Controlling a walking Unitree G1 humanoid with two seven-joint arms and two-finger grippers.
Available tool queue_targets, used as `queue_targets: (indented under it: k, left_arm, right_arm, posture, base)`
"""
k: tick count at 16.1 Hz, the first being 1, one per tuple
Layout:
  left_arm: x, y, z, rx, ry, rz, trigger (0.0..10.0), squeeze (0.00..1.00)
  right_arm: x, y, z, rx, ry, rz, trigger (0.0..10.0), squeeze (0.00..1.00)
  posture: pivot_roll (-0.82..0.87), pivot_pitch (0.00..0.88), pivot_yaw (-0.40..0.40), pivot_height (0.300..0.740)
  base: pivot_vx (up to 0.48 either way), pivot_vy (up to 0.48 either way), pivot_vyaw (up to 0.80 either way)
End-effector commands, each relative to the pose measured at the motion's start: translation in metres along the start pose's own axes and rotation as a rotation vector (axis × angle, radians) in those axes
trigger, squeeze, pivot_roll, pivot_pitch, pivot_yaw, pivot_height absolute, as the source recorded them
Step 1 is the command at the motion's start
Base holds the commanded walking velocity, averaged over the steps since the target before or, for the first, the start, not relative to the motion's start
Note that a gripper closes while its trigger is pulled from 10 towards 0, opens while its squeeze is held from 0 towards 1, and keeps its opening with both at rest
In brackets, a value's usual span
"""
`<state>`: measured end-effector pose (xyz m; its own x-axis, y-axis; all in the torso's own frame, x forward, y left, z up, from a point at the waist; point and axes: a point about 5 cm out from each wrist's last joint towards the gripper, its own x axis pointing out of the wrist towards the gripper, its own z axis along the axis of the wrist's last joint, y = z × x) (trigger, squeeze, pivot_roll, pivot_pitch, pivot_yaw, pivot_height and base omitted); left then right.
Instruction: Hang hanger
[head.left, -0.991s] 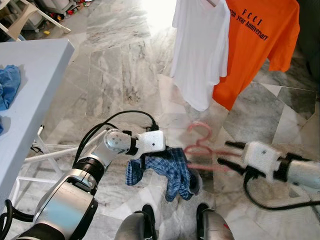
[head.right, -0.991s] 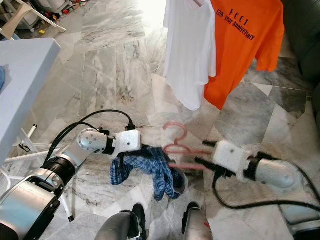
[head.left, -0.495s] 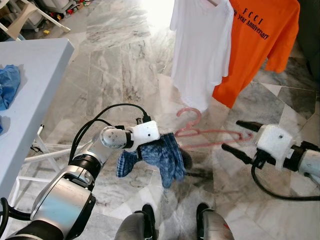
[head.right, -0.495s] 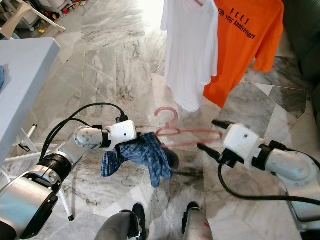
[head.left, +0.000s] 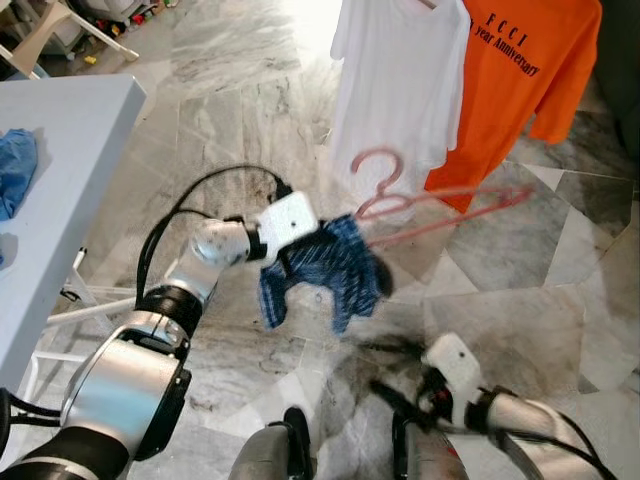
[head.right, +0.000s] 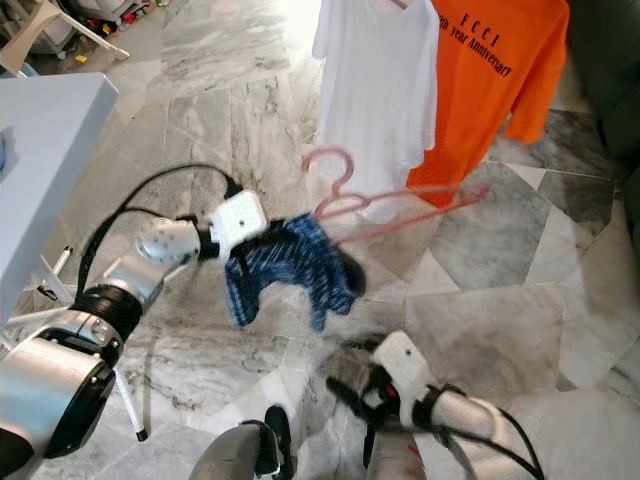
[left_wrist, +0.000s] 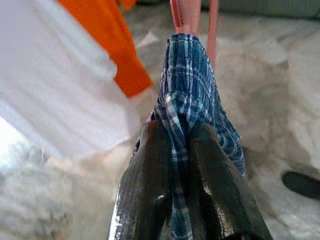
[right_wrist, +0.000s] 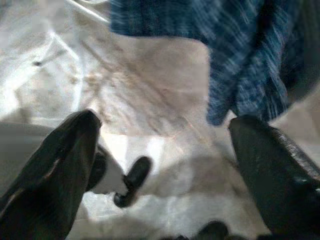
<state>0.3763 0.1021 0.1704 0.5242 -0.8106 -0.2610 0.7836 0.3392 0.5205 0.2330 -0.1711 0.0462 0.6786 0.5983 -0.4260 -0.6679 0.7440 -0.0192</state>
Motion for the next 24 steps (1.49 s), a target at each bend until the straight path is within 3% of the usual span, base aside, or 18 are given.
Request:
queue_targets:
  k: [1,3,6,8,9,10,11,12,15,18,20,24]
  left_arm:
    - [-0.008,0.006,0.001,0.009,-0.02,-0.002,0.0,0.0]
    - [-0.015,0.012,0.009,0.012,-0.07,-0.035,0.0,0.0]
    - [-0.023,0.015,0.013,0.015,-0.107,-0.077,0.0,0.0]
    - [-0.024,0.01,0.018,0.01,-0.155,-0.146,0.0,0.0]
    - [-0.024,0.008,0.023,0.007,-0.185,-0.171,0.0,0.0]
    - [-0.025,0.006,0.025,-0.014,-0.2,-0.202,0.0,0.0]
    - [-0.026,0.006,0.029,-0.002,-0.215,-0.209,0.0,0.0]
    - [-0.027,0.006,0.034,-0.005,-0.243,-0.211,0.0,0.0]
    - [-0.026,0.006,0.046,0.0,-0.292,-0.213,0.0,0.0]
    - [-0.028,0.003,0.055,-0.004,-0.321,-0.224,0.0,0.0]
    - [-0.029,0.004,0.06,-0.004,-0.329,-0.218,0.0,0.0]
    - [-0.032,0.004,0.057,-0.017,-0.309,-0.208,0.0,0.0]
  right_arm:
    - [-0.002,-0.003,-0.013,0.042,0.049,-0.056,10.0,1.0]
    - [0.007,-0.013,-0.017,0.141,0.001,-0.16,10.0,1.0]
    - [0.006,-0.048,-0.013,0.286,-0.098,-0.491,10.0,1.0]
    - [0.004,-0.059,-0.014,0.332,-0.108,-0.584,10.0,1.0]
    - [0.005,-0.062,-0.013,0.345,-0.121,-0.609,10.0,0.93]
    - [0.006,-0.065,-0.008,0.365,-0.152,-0.607,10.0,0.8]
    - [0.009,-0.065,-0.002,0.365,-0.183,-0.591,10.0,0.16]
    - [0.013,-0.066,0.003,0.378,-0.193,-0.57,10.0,0.0]
    - [0.025,-0.064,0.008,0.394,-0.192,-0.515,10.0,0.0]
    - [0.042,-0.048,0.01,0.432,-0.173,-0.381,10.0,0.0]
    - [0.045,-0.041,0.004,0.419,-0.14,-0.336,10.0,0.0]
    - [0.026,-0.066,0.007,0.384,-0.197,-0.519,10.0,0.0]
  posture:
    - [-0.16,0.281,0.15,0.74]
    - [-0.15,0.282,0.142,0.74]
    - [-0.14,0.285,0.137,0.74]
    - [-0.14,0.287,0.137,0.74]
    - [-0.14,0.29,0.136,0.74]
    - [-0.14,0.29,0.134,0.74]
    - [-0.14,0.29,0.134,0.74]
    - [-0.13,0.291,0.124,0.74]
    - [-0.13,0.292,0.119,0.74]
    - [-0.12,0.289,0.113,0.74]
    - [-0.12,0.289,0.107,0.74]
    - [-0.12,0.289,0.109,0.74]
  base:
    - [0.0,0.0,0.0]
    - [0.0,0.0,0.0]
    - [0.0,0.0,0.0]
    - [0.0,0.0,0.0]
    - [0.0,0.0,0.0]
    - [0.0,0.0,0.0]
    - [0.0,0.0,0.0]
    - [0.0,0.0,0.0]
    - [0.0,0.0,0.0]
    - [0.0,0.0,0.0]
    - [0.0,0.0,0.0]
    - [0.0,0.0,0.0]
